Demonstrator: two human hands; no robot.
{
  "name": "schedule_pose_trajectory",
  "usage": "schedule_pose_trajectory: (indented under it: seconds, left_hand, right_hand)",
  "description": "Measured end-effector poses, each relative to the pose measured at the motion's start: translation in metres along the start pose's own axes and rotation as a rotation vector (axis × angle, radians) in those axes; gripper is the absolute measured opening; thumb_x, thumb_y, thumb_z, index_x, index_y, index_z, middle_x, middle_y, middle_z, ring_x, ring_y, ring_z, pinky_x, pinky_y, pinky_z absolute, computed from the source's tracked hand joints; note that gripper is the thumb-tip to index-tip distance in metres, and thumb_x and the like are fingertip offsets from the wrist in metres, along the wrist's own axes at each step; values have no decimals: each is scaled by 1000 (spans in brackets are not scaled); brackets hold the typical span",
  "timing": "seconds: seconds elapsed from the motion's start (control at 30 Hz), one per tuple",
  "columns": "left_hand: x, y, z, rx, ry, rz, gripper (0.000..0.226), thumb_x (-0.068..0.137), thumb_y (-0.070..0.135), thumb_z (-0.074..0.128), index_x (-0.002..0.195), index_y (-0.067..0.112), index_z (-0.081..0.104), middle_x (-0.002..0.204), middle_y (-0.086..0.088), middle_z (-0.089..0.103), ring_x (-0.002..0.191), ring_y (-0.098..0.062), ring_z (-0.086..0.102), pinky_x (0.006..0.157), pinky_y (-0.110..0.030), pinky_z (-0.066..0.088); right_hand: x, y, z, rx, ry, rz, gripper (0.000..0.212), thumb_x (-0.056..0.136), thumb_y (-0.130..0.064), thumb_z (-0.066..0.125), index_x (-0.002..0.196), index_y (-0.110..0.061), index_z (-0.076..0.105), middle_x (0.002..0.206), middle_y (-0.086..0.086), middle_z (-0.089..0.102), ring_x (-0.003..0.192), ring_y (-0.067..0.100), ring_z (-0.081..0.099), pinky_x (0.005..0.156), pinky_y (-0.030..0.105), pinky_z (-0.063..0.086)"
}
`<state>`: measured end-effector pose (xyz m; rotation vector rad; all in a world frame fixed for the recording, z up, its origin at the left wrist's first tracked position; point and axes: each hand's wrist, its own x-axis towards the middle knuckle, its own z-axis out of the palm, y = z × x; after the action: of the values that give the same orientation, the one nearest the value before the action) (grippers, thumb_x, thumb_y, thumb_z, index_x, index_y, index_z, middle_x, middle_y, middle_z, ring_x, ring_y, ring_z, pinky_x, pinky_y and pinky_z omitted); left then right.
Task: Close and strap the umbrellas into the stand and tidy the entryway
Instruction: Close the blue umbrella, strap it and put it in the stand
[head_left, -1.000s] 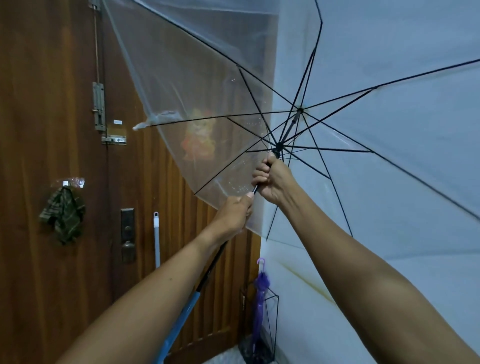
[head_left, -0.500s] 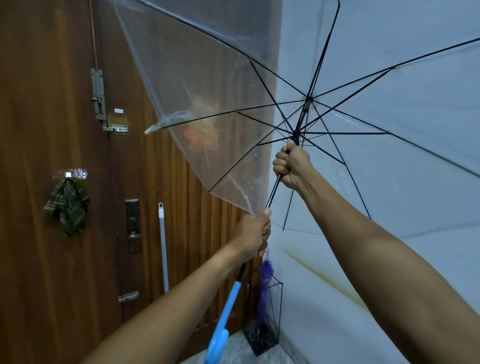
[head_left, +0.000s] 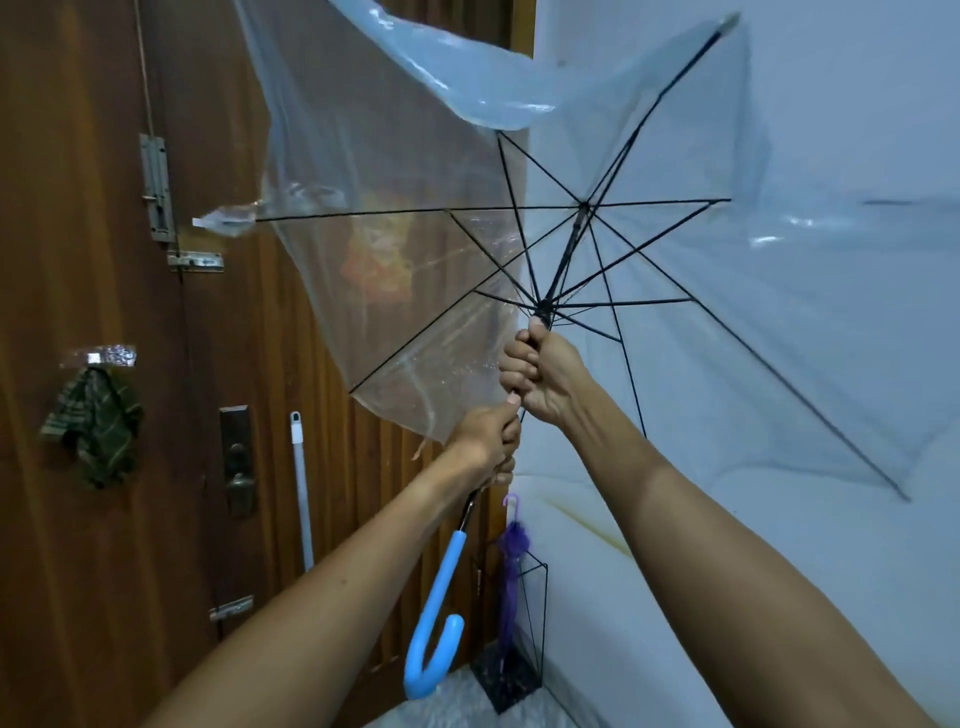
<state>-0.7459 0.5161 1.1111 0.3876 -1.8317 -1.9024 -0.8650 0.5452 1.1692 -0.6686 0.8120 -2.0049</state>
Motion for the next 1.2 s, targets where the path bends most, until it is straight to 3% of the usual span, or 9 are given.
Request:
schedule_pose_trajectory:
  seconds: [0.1,0.23,0.33,0.43,0.57,0.77,0.97,1.07,1.2]
  left_hand:
    - [-5,-4,3,50,-53,32,51,104,40,42,61,13,46,42,0,32,32,-12,27,39,-21,25]
    - [-16,-24,-7,92,-178,-46,50,102,41,46,66,9,60,49,-4,49,39,-17,47,53,-29,42]
    - [-31,-42,-15,120,-267,-112,50,103,41,42,69,9,58,55,-8,52,43,-20,52,52,-28,48]
    - [-32,-43,-7,9,-160,-72,49,106,37,38,63,12,40,46,-3,35,30,-13,31,40,-20,35]
    - [-26,-40,0,-33,-35,-58,52,106,35,39,58,17,30,47,-1,21,37,-10,18,47,-20,16]
    - [-17,-27,11,17,14,-44,52,107,34,37,58,18,29,44,0,19,31,-11,18,40,-13,20]
    - [-14,-30,15,17,-28,-70,53,106,37,40,59,15,33,38,1,22,28,-11,18,40,-15,20]
    - [-28,-31,23,22,-60,-79,45,104,38,46,69,9,46,43,-2,32,27,-11,27,37,-16,31]
    - [-48,-42,12,-29,-257,-227,53,99,53,44,81,4,56,54,-10,43,37,-20,45,51,-30,45]
  right_hand:
    - [2,0,1,-49,114,-50,42,110,-28,27,69,-20,31,42,-7,20,28,6,15,25,15,9]
    - [1,-8,-7,-140,198,-91,41,109,-27,29,69,-21,31,41,-8,20,28,5,14,26,16,9]
    - [5,-21,-14,-181,232,-147,41,110,-28,27,70,-22,30,41,-7,20,29,6,14,28,14,11]
    - [11,-25,-18,-171,260,-171,41,110,-28,27,69,-21,29,42,-7,19,31,7,14,29,14,12]
    - [6,-29,-20,-148,280,-172,40,109,-24,27,69,-19,31,43,-6,22,31,7,17,29,16,16]
    - [-14,0,-22,-100,192,-122,43,110,-33,31,71,-16,38,47,0,38,44,16,41,45,24,53]
    - [-32,17,-36,77,41,-53,48,111,-38,24,67,-19,29,41,-5,23,28,7,19,31,17,15]
    - [-37,13,-36,79,132,-126,47,111,-30,25,65,-21,25,39,-7,20,26,5,16,27,16,10]
    - [-38,-5,-44,103,178,-143,46,111,-29,25,66,-21,27,40,-7,20,27,6,17,26,16,11]
